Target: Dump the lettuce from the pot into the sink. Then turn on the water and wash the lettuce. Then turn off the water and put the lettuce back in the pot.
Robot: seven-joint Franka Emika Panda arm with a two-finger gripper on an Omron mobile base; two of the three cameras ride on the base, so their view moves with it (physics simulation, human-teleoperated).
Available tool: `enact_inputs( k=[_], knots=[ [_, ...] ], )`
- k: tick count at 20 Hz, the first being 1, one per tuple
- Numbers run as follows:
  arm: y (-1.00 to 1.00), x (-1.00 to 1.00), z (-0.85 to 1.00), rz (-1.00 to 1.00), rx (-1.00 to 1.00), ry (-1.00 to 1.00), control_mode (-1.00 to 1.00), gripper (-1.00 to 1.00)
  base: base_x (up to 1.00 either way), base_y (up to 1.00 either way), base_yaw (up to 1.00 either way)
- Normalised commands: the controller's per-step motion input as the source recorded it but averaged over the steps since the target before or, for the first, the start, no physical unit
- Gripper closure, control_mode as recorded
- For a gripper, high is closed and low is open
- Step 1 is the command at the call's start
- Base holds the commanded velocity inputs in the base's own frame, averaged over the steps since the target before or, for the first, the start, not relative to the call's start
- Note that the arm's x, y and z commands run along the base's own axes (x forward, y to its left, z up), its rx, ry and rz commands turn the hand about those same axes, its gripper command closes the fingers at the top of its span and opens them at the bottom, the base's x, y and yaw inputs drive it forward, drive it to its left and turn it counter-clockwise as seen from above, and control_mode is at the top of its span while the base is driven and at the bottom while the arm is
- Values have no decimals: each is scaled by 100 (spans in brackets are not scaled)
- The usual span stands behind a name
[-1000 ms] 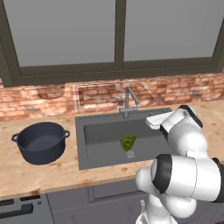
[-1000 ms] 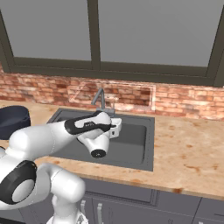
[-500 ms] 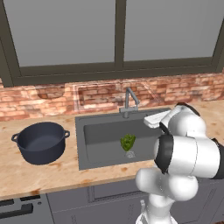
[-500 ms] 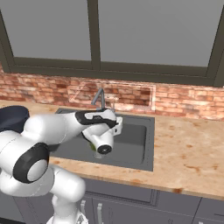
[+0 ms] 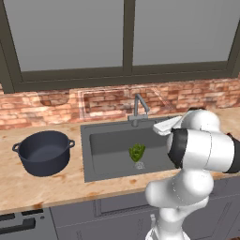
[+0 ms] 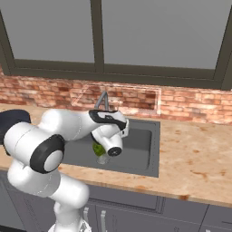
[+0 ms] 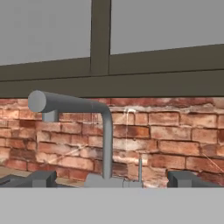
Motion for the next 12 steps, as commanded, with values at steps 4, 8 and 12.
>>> enact_inputs(
  k=[4, 8, 12],
  knots=[
    [0, 26, -3, 2, 0, 0, -100, -100, 0, 0, 0],
    [0, 29, -3, 0, 0, -4, -100, -100, 0, 0, 0],
    [0, 32, -7, 0, 0, -6, -100, -100, 0, 0, 0]
  ],
)
